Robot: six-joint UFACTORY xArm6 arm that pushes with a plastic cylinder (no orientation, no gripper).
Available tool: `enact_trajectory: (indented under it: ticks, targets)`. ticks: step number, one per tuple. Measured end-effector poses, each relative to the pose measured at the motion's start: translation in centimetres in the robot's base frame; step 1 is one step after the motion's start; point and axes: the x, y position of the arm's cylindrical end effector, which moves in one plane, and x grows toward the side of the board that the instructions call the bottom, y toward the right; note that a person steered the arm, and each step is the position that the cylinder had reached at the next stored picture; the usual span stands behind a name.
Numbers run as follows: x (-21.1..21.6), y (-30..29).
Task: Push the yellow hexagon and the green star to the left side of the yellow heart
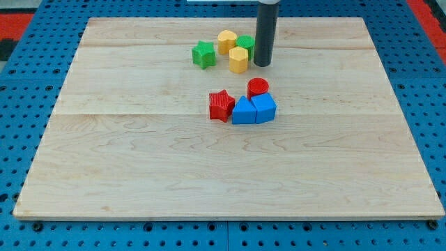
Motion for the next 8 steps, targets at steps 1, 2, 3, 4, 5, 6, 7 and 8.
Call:
enact_trajectory:
  ticks: [1,2,3,4,5,6,7,8]
  targets:
    - [-0.3,-3.3]
    - [-0.5,-6.7]
    - [-0.1,-8.9]
    - [0.3,-14.6]
    - [0.6,-19.3]
    - [0.3,-25.0]
    - [-0.7,-25.4]
    - [-3.5,-24.9]
